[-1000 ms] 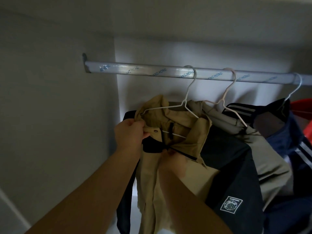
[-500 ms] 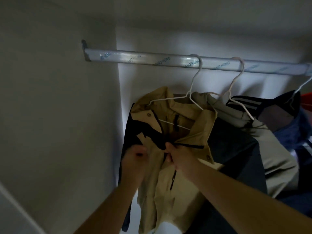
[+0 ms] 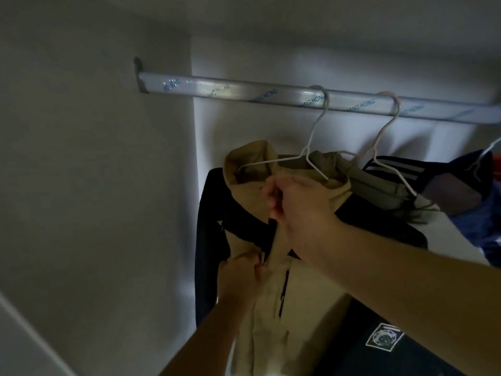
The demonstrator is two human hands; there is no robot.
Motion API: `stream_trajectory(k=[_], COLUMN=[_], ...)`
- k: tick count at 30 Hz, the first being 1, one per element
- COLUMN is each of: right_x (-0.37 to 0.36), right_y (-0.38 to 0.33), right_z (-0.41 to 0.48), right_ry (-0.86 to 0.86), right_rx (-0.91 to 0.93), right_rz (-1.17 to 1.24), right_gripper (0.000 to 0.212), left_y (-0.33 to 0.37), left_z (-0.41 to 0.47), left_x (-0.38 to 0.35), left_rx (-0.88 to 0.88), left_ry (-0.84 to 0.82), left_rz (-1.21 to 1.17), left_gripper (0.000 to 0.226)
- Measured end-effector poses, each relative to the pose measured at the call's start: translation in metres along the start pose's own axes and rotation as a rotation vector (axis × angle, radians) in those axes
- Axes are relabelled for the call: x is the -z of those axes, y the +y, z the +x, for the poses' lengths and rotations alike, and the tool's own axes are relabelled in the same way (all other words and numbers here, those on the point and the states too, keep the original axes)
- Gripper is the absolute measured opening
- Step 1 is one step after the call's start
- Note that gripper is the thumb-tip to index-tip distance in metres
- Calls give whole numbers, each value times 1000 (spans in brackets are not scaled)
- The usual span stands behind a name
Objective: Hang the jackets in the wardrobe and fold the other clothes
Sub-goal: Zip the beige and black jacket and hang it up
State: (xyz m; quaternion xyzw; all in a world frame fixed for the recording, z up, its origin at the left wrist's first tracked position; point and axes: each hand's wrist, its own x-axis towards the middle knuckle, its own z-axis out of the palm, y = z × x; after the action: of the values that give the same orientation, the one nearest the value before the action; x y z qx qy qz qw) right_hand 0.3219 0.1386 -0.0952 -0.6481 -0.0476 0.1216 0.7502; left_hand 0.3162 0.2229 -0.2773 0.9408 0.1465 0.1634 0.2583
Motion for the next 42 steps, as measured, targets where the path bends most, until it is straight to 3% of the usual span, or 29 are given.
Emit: stream_trajectory(k=[9,11,13,16,18,21,25,27,29,33,38,40,42], right_x=[19,43,74,116,132,138,130,125,122,118,107,102,95], right_y=[-22,-25,-25,-28,-23,-7,2,2,0,-15,-43,-51,-55], right_z=[0,8,17,32,38,36,30,29,30,42,72,85,94], right_ry=[-260,-225,-110,146,131,-22,-107,-156,-199,-321,-494,-528,-547], right_rx=[3,96,335,590,482,177,166,122,139,424,313,378,468], right_rz=[-306,-402,-568,-811,-909,-897,-906,-853,-812,-1027,-1013,-1036,-1026], right_gripper=[22,22,24,16,14,29,36,39,47,53,61,54,36], left_y=[9,11,31,79,107,126,130,129,124,115,102,105,113], left_z=[5,3,3,16,27,36,49,53,53,56,57,56,56], left_x=[27,46,73,108,117,112,114,121,127,139,165,170,172], left_rx=[83,56,-77,-395,-527,-511,-469,-525,-551,-379,-224,-194,-188], left_ry=[-38,118,337,511,403,194,171,162,95,-79,-159,-237,-310], left_rz=[-54,-228,-377,-292,-132,84,112,148,56,-204,-442,-448,-359], left_gripper=[16,12,14,10,20,31,36,24,12,22,16,6,10])
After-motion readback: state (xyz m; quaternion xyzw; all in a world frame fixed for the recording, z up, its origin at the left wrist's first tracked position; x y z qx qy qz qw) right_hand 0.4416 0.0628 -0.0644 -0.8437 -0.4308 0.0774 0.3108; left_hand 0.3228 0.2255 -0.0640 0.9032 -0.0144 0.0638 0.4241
